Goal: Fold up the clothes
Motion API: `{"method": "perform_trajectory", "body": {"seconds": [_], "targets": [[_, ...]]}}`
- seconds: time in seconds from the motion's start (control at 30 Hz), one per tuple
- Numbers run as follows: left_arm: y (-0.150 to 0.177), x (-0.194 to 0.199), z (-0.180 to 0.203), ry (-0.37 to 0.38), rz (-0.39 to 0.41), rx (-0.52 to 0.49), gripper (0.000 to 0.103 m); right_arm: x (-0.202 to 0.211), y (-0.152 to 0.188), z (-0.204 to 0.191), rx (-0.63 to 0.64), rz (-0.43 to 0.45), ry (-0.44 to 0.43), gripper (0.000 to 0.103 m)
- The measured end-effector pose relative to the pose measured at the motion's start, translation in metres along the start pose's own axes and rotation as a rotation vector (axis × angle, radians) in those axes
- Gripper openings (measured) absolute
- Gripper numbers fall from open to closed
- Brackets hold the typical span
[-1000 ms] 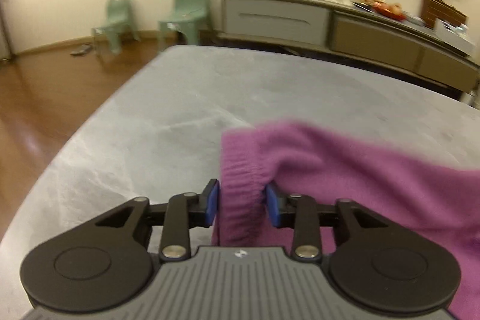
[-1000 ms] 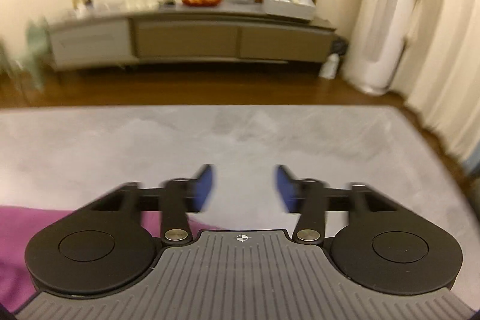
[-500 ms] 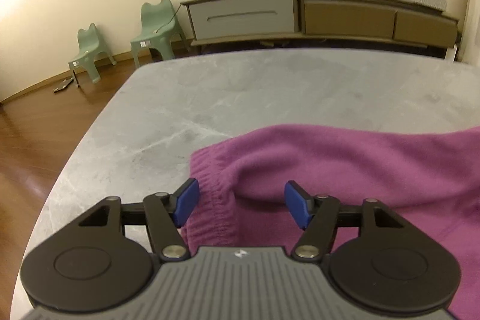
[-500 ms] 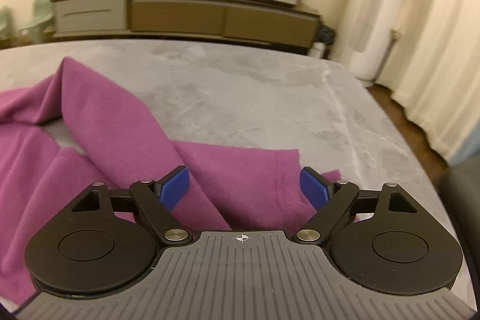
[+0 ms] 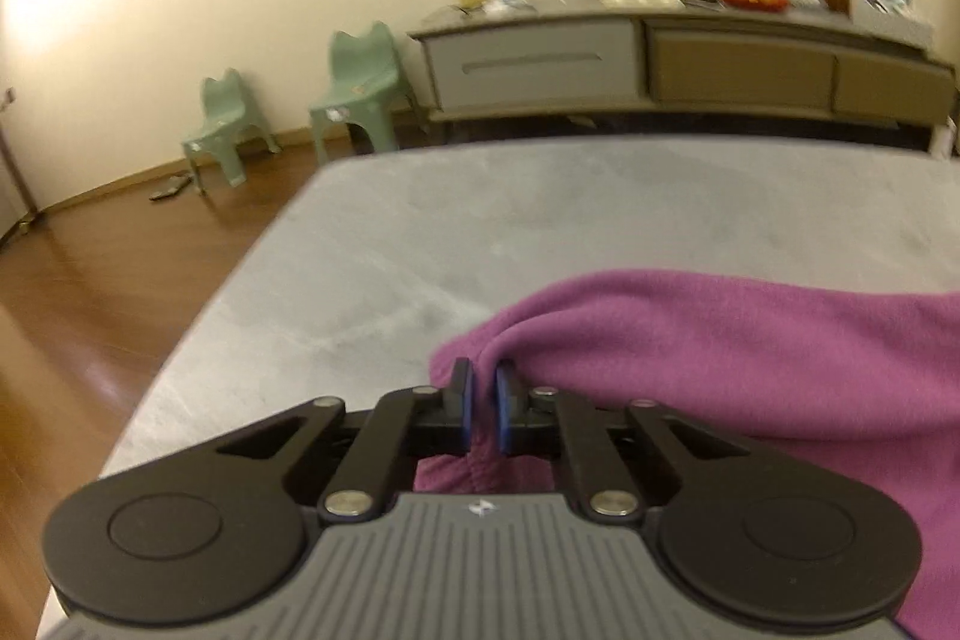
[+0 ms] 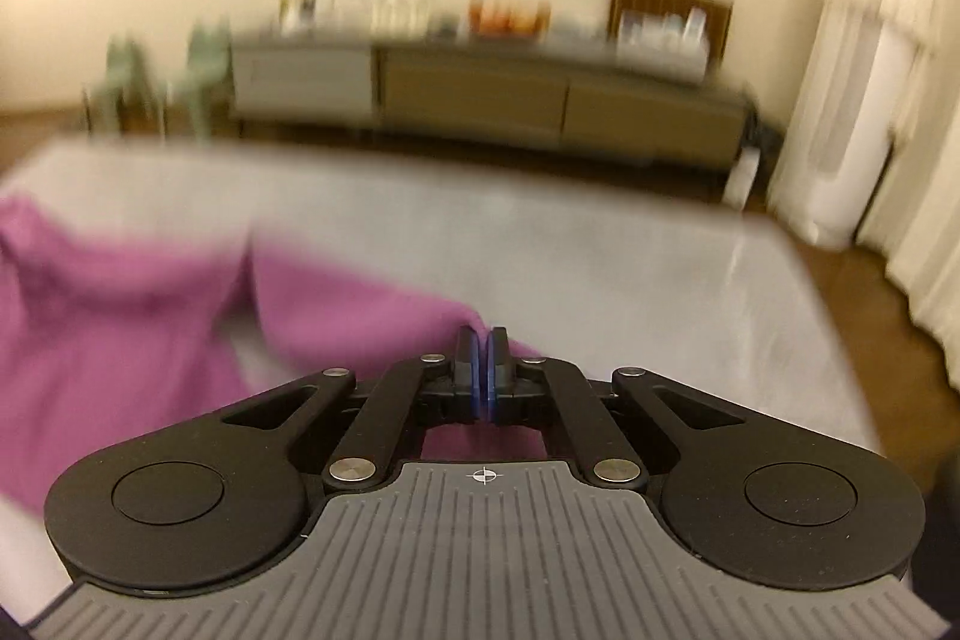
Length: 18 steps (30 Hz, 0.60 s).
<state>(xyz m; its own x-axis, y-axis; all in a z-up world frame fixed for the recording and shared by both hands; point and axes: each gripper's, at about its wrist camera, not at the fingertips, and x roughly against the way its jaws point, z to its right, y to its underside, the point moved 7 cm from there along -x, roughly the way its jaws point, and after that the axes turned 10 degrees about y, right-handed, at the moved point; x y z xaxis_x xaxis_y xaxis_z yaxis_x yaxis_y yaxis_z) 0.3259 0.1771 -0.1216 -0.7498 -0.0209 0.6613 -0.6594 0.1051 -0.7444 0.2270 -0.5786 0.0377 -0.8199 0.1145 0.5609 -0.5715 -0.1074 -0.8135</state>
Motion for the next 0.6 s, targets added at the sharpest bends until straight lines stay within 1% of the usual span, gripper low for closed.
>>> {"method": "perform_trajectory", "body": {"seconds": [0.03,0.07,0.1,0.13,0.17,0.2,0.23,0.27,0.33,0.37,0.4,0.43,0.5,0.53,0.57,0.6], "targets": [[-0.006,-0.003,-0.003,-0.003,0.006,0.03,0.008,-0.003,-0.023,0.011,-0.022,0.011,0.015,0.0],[-0.008,-0.01,-0.006,0.011,-0.006,0.078,0.008,-0.018,-0.039,0.021,-0.042,-0.018,0.044,0.0],[-0.011,-0.017,-0.01,0.024,-0.019,0.126,0.01,-0.043,-0.05,0.033,-0.083,-0.053,0.098,0.002],[-0.014,-0.024,-0.014,0.038,-0.031,0.174,0.011,-0.067,-0.06,0.046,-0.126,-0.089,0.154,0.01],[-0.015,-0.03,-0.017,0.048,-0.044,0.215,0.016,-0.093,-0.061,0.059,-0.196,-0.139,0.235,0.027],[-0.012,-0.034,-0.022,0.047,-0.054,0.235,0.019,-0.113,-0.056,0.068,-0.25,-0.186,0.307,0.055],[-0.01,-0.038,-0.026,0.047,-0.065,0.254,0.021,-0.129,-0.049,0.074,-0.289,-0.218,0.349,0.064],[-0.007,-0.041,-0.03,0.048,-0.073,0.269,0.025,-0.138,-0.041,0.076,-0.328,-0.222,0.363,0.064],[-0.006,-0.037,-0.034,0.05,-0.07,0.256,0.033,-0.137,-0.019,0.074,-0.434,-0.203,0.35,0.067],[-0.006,-0.033,-0.036,0.049,-0.066,0.248,0.039,-0.13,-0.006,0.069,-0.474,-0.191,0.322,0.068],[-0.008,-0.027,-0.038,0.049,-0.053,0.245,0.043,-0.12,0.01,0.062,-0.5,-0.183,0.282,0.071],[-0.009,-0.02,-0.038,0.056,-0.044,0.242,0.043,-0.109,0.028,0.055,-0.508,-0.187,0.248,0.074],[-0.008,-0.003,-0.033,0.085,-0.041,0.224,0.046,-0.085,0.063,0.039,-0.449,-0.219,0.21,0.075],[-0.005,0.011,-0.029,0.104,-0.033,0.199,0.048,-0.072,0.079,0.038,-0.398,-0.223,0.238,0.08],[-0.002,0.026,-0.025,0.124,-0.025,0.174,0.055,-0.059,0.095,0.037,-0.347,-0.227,0.266,0.084],[0.003,0.04,-0.021,0.138,-0.017,0.151,0.067,-0.046,0.111,0.036,-0.296,-0.23,0.295,0.087]]}}
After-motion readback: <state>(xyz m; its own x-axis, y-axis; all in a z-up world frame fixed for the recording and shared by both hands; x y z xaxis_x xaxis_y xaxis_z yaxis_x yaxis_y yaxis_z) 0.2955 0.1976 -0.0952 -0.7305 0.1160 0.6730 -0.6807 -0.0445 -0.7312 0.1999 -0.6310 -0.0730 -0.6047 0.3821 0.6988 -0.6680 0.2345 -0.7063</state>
